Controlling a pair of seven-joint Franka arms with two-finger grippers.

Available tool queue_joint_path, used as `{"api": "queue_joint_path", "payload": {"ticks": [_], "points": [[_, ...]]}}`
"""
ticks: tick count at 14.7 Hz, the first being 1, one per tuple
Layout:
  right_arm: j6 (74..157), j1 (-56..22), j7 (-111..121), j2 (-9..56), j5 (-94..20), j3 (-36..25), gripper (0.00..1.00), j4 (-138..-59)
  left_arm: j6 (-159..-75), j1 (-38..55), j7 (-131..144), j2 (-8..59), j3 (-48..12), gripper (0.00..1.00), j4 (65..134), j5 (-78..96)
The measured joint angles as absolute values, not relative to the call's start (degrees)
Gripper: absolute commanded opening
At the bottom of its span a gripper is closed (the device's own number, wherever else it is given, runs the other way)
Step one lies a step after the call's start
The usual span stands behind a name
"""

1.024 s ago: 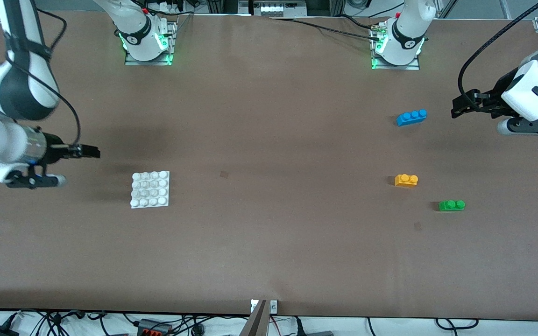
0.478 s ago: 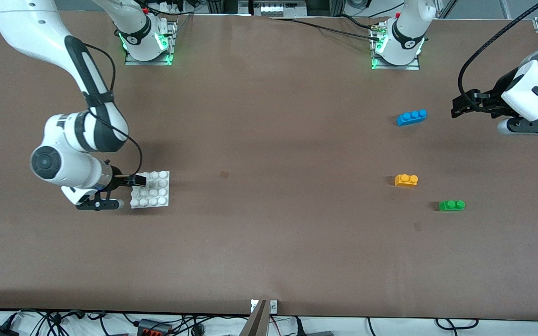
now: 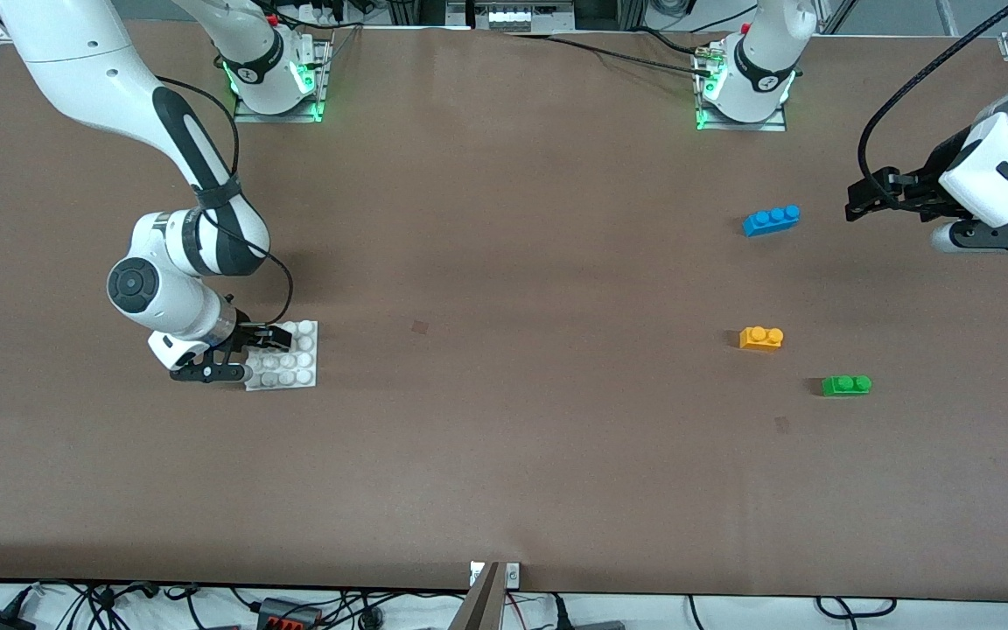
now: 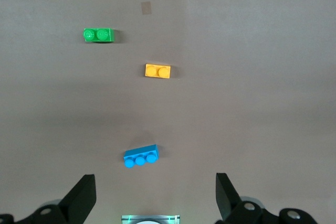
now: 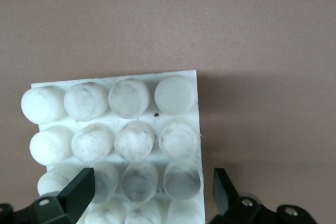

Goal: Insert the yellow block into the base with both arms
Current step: 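Lower the right gripper and grasp the white base plate's edge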

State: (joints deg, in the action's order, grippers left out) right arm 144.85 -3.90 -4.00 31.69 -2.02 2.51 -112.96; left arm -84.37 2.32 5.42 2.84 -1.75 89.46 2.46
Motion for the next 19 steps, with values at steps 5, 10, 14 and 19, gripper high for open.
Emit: {"api": "queue_joint_path", "payload": {"ticks": [5,10,14,19], "points": [[147.54,-4.86,-3.96,31.86,-1.99,2.52,1.0,-112.97,-84.37,2.32,5.42,2.84,-1.75,1.0,89.46,2.46],[148.91,-5.03,-1.86,32.56,-1.87,2.53,1.0,-113.01,-84.37,2.32,5.41,2.84,-1.75,1.0,89.46,2.46],[150.92,-5.2,2.62,33.36,-1.87,2.54,1.0,-113.05,-84.37,2.32,5.41,2.84,-1.75,1.0,89.46,2.46],[151.43,-5.19,3.25,33.36,-1.81,2.35,0.83,-113.07,-84.37,2.32,5.4,2.84,-1.75,1.0,89.46,2.46]]}}
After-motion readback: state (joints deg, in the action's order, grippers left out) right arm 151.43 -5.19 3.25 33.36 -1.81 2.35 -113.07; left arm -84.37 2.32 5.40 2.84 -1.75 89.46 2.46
